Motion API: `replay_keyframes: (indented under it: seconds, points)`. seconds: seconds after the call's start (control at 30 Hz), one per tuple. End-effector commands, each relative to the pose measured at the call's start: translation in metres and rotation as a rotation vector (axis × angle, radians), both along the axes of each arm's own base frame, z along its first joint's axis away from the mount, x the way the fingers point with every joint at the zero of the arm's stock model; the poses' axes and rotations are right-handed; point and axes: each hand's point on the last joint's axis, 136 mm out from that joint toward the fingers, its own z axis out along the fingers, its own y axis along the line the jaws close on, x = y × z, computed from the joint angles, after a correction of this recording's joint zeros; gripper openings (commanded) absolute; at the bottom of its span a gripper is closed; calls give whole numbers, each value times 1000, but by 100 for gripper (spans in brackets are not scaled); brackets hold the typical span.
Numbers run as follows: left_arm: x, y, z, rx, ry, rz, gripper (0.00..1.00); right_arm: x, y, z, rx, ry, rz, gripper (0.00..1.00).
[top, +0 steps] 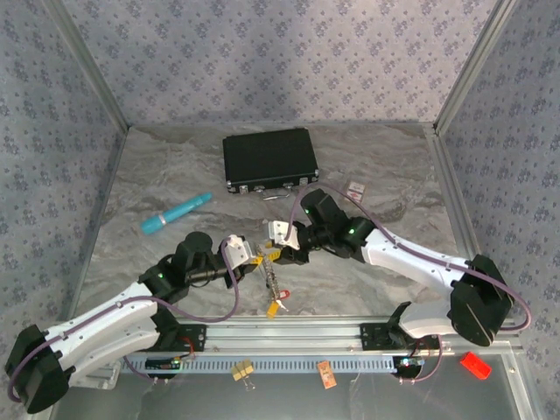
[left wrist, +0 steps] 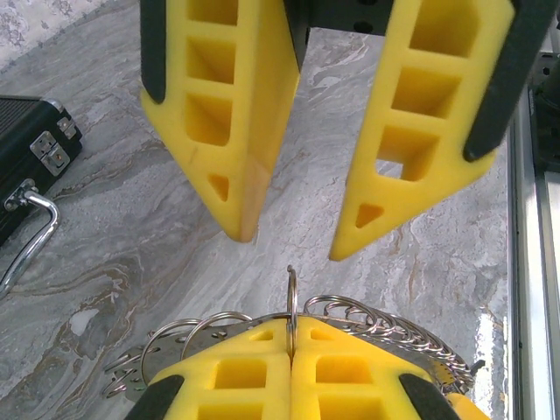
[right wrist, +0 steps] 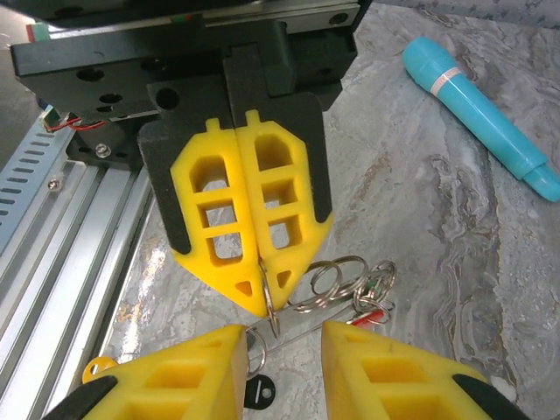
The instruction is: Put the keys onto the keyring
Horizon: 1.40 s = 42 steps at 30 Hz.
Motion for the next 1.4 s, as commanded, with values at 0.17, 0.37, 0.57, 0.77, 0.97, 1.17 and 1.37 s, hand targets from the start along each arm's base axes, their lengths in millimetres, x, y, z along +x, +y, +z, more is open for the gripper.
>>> replay_keyframes:
  seconds: [0.17,0.37,0.57,0.77,0.97,1.17,1.37]
  points:
    - [-1,-5,14,-24,-29,-25,0,-4,11,3,7,11,33,24]
    - [-2,-5,15,-29,-31,-30,0,-3,13,1,-2,9,34,19]
    - [-1,-6,17,-36,-36,-27,0,-4,16,0,-3,9,43,9]
    - [0,-4,16,-32,-35,-13,6,-5,14,-2,-23,11,49,0]
    - [1,-2,16,-29,-35,-2,12,-6,12,-5,-37,12,51,0]
    - [1,-2,17,-31,-34,-1,15,-6,12,-6,-46,14,51,0]
    - [1,-2,18,-32,-36,-1,14,-6,12,-7,-57,15,50,0]
